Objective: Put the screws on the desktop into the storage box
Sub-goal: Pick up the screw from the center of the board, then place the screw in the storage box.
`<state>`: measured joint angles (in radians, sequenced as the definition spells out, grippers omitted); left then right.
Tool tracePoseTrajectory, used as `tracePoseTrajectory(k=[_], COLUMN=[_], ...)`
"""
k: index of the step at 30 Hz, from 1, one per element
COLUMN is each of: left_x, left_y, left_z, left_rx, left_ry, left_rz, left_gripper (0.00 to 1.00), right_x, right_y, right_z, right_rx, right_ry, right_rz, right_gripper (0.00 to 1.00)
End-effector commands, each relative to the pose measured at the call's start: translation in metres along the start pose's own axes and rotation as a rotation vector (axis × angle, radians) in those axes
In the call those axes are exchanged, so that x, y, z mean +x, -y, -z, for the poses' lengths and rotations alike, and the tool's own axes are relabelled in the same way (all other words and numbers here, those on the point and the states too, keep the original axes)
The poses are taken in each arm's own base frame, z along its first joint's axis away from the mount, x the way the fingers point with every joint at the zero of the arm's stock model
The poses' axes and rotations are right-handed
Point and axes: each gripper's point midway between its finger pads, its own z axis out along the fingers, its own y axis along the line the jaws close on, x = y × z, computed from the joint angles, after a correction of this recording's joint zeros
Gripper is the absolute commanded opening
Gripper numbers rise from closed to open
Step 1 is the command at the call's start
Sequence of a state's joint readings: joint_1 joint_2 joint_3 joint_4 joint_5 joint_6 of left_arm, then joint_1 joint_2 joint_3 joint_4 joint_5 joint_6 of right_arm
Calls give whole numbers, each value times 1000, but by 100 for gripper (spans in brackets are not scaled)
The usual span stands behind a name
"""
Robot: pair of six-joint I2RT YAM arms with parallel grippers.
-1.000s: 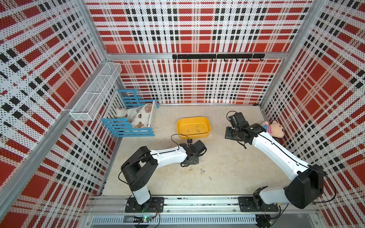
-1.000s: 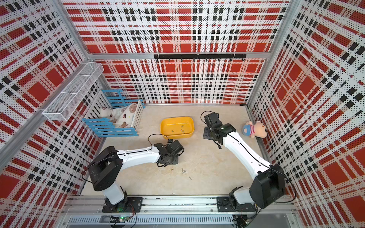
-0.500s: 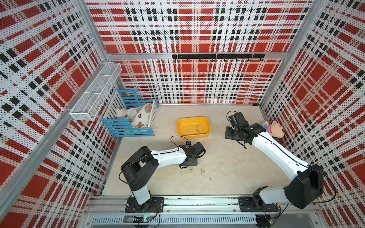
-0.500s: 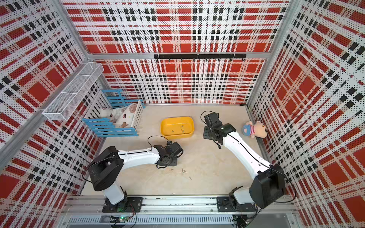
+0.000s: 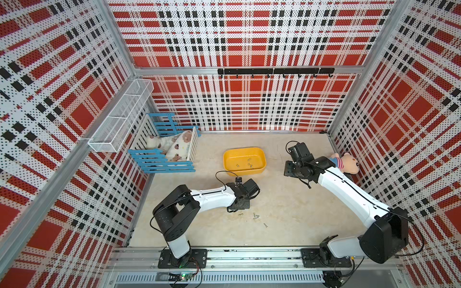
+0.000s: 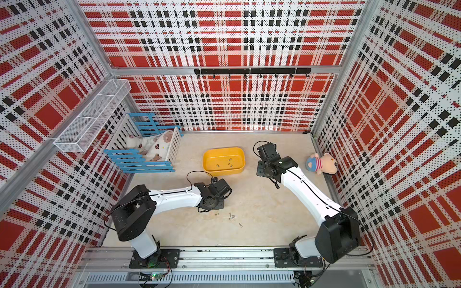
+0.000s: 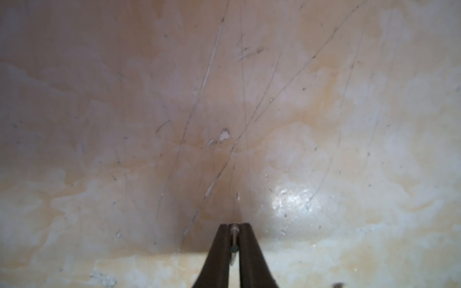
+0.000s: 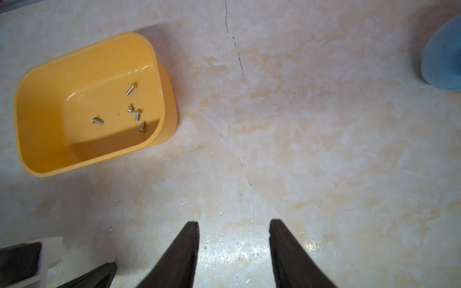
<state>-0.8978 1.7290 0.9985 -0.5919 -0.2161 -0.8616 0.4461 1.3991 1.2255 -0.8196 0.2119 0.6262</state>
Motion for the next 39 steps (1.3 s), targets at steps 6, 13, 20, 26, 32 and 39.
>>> tracePoseTrajectory(k=[6,13,20,26,32,39], left_x=[-3,-26,-61,-113,-168,-204], left_y=[3,5,11,6,5,-4], left_z=[0,30,72,99,112,80], left_rx=[4,-9,6,17,19,-14], left_ry=[4,71,165,257,327,307], left_rz=[-7,-6,13,57,81,98], left_gripper=[6,0,0,0,0,0], right_x=[1,2,2,2,2,3], right_y=[4,-1,0,-2,-2,-2], right_z=[-3,-2,-1,0,1,1], right_rx=[8,-17,-18,-25,-31,-30], right_ry=[-2,-11,-10,-12,-12,-11], right_rz=[-14,-13,-11,-13,-14,-14], right_gripper=[51,51,51,51,51,51])
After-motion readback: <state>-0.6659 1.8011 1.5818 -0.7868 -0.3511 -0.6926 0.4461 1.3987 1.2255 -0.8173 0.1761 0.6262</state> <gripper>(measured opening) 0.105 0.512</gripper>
